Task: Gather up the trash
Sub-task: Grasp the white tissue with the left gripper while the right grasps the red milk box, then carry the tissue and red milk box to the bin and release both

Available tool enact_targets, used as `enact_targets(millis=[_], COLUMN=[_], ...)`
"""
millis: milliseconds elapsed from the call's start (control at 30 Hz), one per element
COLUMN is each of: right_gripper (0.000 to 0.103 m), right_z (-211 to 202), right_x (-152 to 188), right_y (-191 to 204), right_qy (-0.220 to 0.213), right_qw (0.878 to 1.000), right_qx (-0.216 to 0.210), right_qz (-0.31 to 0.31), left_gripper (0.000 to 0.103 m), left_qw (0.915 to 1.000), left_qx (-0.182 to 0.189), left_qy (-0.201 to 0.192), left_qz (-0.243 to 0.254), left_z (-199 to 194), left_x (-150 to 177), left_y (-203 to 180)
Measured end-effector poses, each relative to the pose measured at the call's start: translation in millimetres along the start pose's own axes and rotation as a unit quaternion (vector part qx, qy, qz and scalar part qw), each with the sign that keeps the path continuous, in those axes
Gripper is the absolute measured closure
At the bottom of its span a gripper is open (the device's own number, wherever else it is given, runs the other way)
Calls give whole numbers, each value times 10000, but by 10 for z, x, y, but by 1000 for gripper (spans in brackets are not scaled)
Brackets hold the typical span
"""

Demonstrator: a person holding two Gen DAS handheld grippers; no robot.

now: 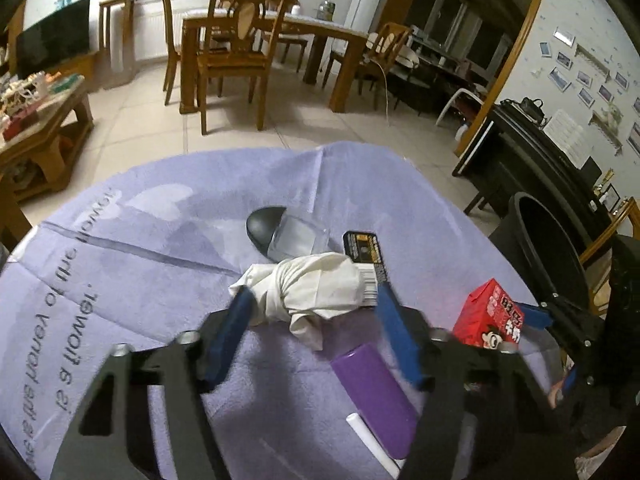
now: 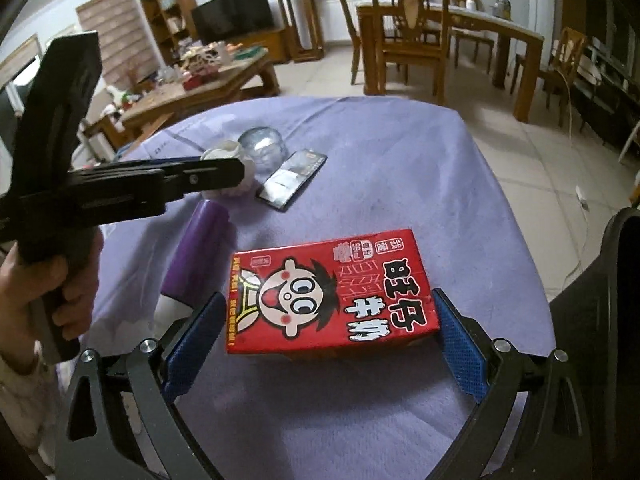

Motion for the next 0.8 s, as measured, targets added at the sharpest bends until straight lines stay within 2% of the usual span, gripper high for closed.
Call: enact_targets(millis=[33,133,267,400,533,667,800], right_gripper=[11,12,12,12,12,12,12], right_z=[7,-8,-124,-358,-769,-1195,-1562], right_x=[-15,-4,9,34,-48,-80,-49], right_y=[14,14,-53,-137,-305,-571,-898], right_qy=[-11,-45,-227,-510,-1009,-1524,-2006], right_qw=[10000,9999,9995,9974,9884,9770,9669], right_qx=[-20,-104,-191,-413,-865,-1021,-904], right_qz=[9,90,144,303,736,1090,1291], left_gripper=[55,66,75,75,75,75,75], left_qw=[10000,10000,9997,9984,9962,9946,9924], left_qx=[0,-4,-109,-189,-140,11,223], left_qy=[10,-70,-216,-518,-833,-1031,-1205], left_qz=[-7,-30,18,-147,-221,-97,136], left_z=[14,-13,-97,-286,-493,-634,-715], left_x=[18,39,11,-41,-136,-253,-391], left_y=[22,56,59,101,-13,-316,-744])
Point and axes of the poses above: each gripper's, at about its wrist camera, not at the fingertips, and z roughly the way its jaws point, y to its left, x to its underside, the point moved 10 cm from there along z, roughly the way its jaws point, and after that the axes turned 13 degrees about z, right-handed, at the moved point
